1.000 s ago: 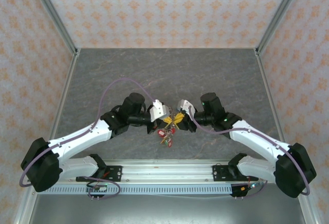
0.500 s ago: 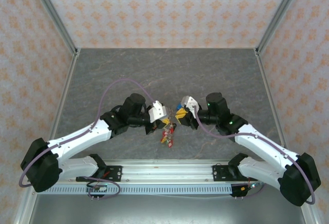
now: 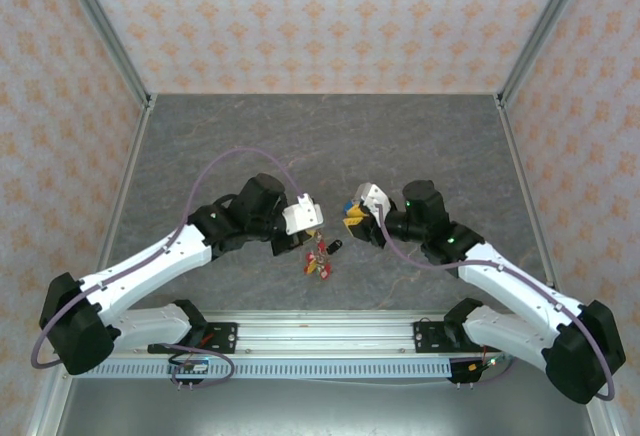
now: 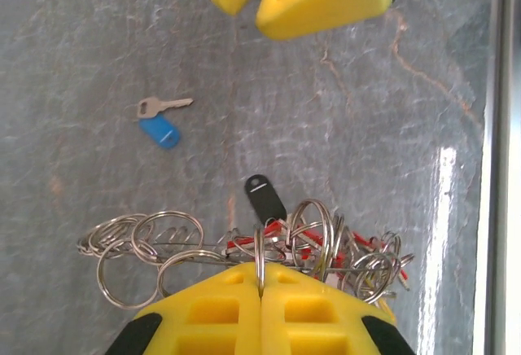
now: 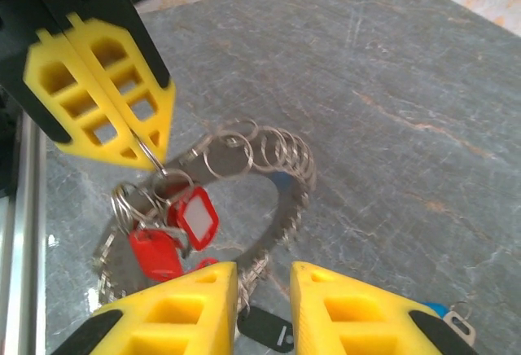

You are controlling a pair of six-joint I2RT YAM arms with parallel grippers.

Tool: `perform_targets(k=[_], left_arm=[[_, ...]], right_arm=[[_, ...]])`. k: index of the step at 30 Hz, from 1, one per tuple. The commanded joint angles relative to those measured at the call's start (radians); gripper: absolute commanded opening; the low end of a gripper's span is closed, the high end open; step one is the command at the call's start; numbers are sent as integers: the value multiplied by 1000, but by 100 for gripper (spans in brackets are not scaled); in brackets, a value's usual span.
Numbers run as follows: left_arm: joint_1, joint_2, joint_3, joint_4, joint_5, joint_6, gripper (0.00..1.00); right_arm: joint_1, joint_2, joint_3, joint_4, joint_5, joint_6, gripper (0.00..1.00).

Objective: Put the keys on the keyring

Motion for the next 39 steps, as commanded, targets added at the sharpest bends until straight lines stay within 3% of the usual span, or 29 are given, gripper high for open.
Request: perform_targets(k=[1, 6, 17, 24, 28, 34, 39], left_arm=[[6, -22, 89, -192, -86, 105, 0], [3, 45, 144, -223, -54, 99, 0], [-90, 271, 166, -31, 33, 26, 0], [-167, 388, 159, 69, 52, -35, 0], [-202, 413, 127, 163, 22, -99, 4], [-235, 386, 23, 359, 10, -248, 16], [-235, 307, -77, 467, -16, -332, 16]], right_arm=[[0, -27, -29, 53, 62, 7, 26], [-2, -32, -52, 93, 110, 25, 26], [-2, -110, -111, 130, 293, 55, 28], [-5, -166, -137, 120, 482, 123, 29], [-8, -173, -155, 92, 612, 288, 29], [-8, -193, -212, 48, 638, 495, 32], [-8, -189, -231, 31, 615, 643, 34]])
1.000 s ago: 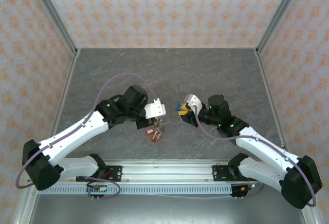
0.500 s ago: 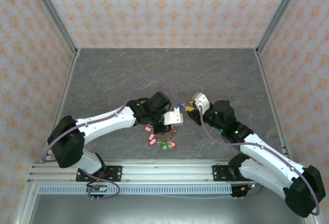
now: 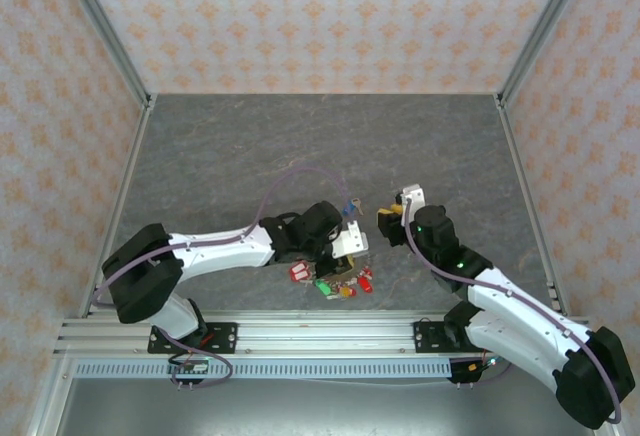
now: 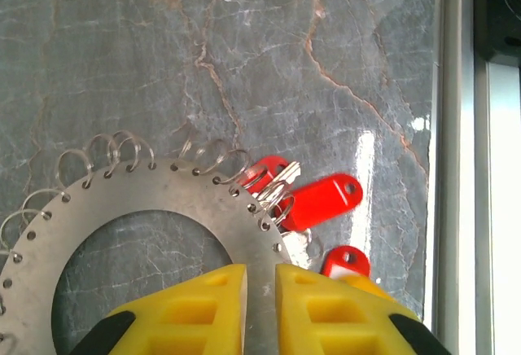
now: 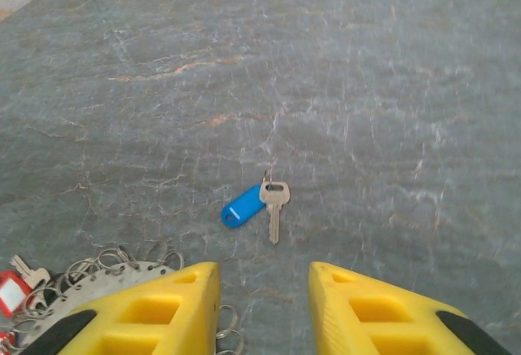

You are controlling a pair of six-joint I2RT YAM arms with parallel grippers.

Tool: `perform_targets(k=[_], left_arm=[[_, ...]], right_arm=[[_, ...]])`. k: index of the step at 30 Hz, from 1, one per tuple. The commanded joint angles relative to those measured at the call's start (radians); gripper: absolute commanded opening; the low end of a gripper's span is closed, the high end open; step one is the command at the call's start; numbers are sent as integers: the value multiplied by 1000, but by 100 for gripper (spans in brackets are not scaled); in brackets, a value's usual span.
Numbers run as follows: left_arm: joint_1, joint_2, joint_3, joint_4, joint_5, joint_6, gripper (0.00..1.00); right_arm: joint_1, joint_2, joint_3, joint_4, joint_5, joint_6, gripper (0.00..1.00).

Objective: Put the keys on the keyring

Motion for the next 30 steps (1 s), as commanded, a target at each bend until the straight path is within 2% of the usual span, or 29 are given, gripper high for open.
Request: perform_targets(k=[1, 3, 5, 7, 9, 11, 15, 17, 18, 21, 26, 28, 30], left_arm=[[-4, -115, -75, 178, -51, -121, 16], [-4, -200, -158, 283, -110, -188, 16], [-2, -292, -235, 367, -208, -264, 16], [-3, -381, -297, 422, -327, -341, 18], [-3, -461, -344, 432, -451, -419, 25], [-3, -528, -370, 395, -574, -495, 37], [-2, -609, -378, 190, -867, -721, 71], [1, -626, -367, 65, -983, -885, 94], [3, -635, -359, -8, -1030, -985, 100], [9, -649, -368, -67, -1007, -1088, 100], [11, -626, -379, -72, -877, -1183, 100], [15, -596, -382, -51, -803, -1206, 96], [19, -549, -364, -56, -734, -1237, 88]], right_arm=[[-5, -9, -8, -23, 30, 191, 34], [-7, 7, -3, -40, -22, 239, 35], [-7, 39, 2, -50, -87, 266, 35], [-7, 88, 26, -89, -101, 318, 35], [-8, 154, 59, -132, -134, 338, 36], [-8, 222, 94, -163, -183, 334, 36], [-8, 333, 147, -201, -215, 367, 38], [-8, 384, 181, -242, -225, 369, 38], [-8, 421, 204, -270, -226, 366, 38], [-9, 500, 253, -325, -236, 363, 39], [-17, 576, 286, -349, -252, 376, 42], [-20, 601, 288, -346, -268, 379, 43], [-29, 632, 300, -361, -270, 385, 43]])
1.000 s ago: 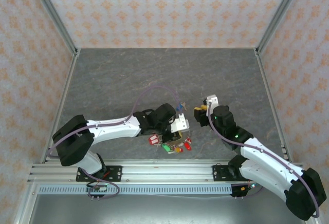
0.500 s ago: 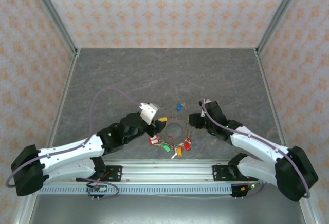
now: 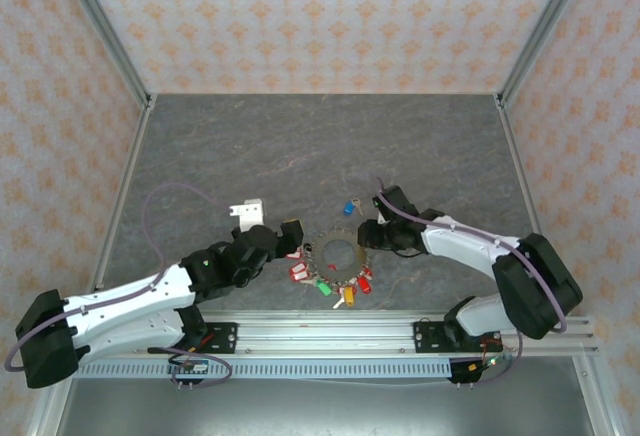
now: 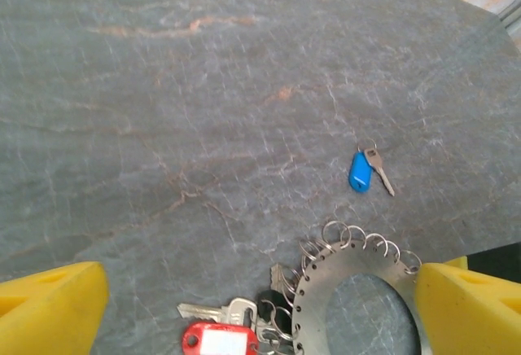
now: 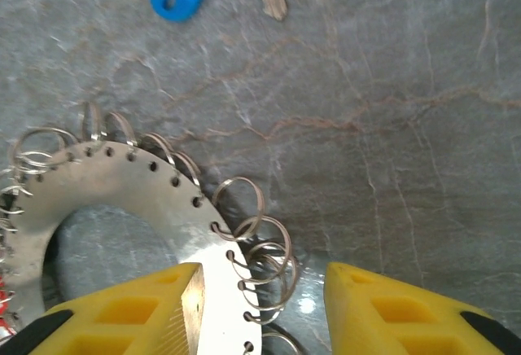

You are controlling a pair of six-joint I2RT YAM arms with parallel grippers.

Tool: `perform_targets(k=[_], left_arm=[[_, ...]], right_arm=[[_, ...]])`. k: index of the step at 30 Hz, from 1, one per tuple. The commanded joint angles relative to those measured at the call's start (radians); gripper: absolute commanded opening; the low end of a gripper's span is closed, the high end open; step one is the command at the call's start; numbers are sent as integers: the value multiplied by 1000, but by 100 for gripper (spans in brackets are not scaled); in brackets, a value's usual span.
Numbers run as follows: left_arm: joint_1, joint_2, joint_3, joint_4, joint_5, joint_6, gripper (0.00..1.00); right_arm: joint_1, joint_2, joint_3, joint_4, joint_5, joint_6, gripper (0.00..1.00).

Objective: Put the keys on the keyring

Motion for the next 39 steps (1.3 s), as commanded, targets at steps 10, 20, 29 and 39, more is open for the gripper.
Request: perform_targets(k=[10, 20, 29, 39], left_arm=[[30, 318, 81, 109, 374, -150, 57], [66, 486, 121, 173, 495, -180, 28], [99, 611, 114, 205, 536, -214, 13], [130, 621, 111, 150, 500, -201, 11]], right_arm=[[-31, 86, 37, -14, -161, 11, 37], [-45, 110, 7, 21, -221, 0, 34], [-91, 120, -38, 74, -299, -19, 32], [-153, 78, -92, 176, -411, -17, 18]])
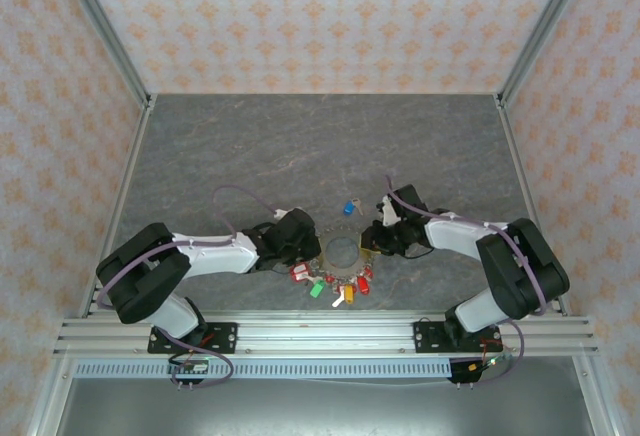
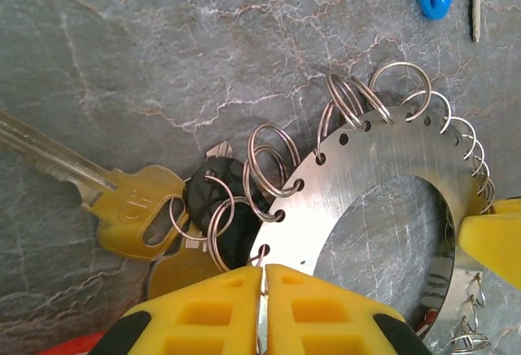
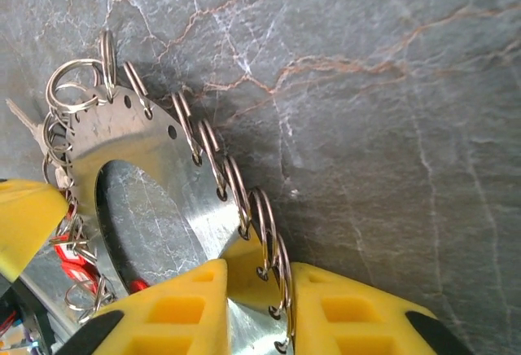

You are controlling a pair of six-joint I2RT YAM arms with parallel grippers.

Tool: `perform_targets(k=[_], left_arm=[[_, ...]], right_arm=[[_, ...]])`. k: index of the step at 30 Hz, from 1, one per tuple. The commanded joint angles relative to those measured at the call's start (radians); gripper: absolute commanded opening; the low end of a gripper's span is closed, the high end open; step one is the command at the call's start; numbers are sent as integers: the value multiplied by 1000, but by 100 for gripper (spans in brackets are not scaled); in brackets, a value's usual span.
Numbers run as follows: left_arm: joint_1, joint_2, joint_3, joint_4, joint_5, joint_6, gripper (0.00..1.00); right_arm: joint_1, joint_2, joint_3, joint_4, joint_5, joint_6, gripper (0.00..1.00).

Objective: Put the keys on the keyring

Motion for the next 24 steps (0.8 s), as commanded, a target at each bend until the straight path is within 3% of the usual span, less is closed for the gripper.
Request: perform_targets(k=[1, 11, 17, 22, 24], left_arm=[[12, 17, -3, -89, -34, 5, 11], [16, 18, -2, -66, -28, 7, 11], [16, -31, -11, -92, -84, 5, 12], [15, -132, -29, -135, -169, 8, 20], [16, -196, -42, -146, -205, 8, 32]], right_arm=[[1, -29, -34, 65, -41, -1, 15], [-3, -64, -83, 192, -121, 53, 20], [-3, -88, -91, 206, -112, 64, 11], [-4, -142, -94, 208, -104, 81, 5], [-3, -167, -98, 224, -103, 99, 3]])
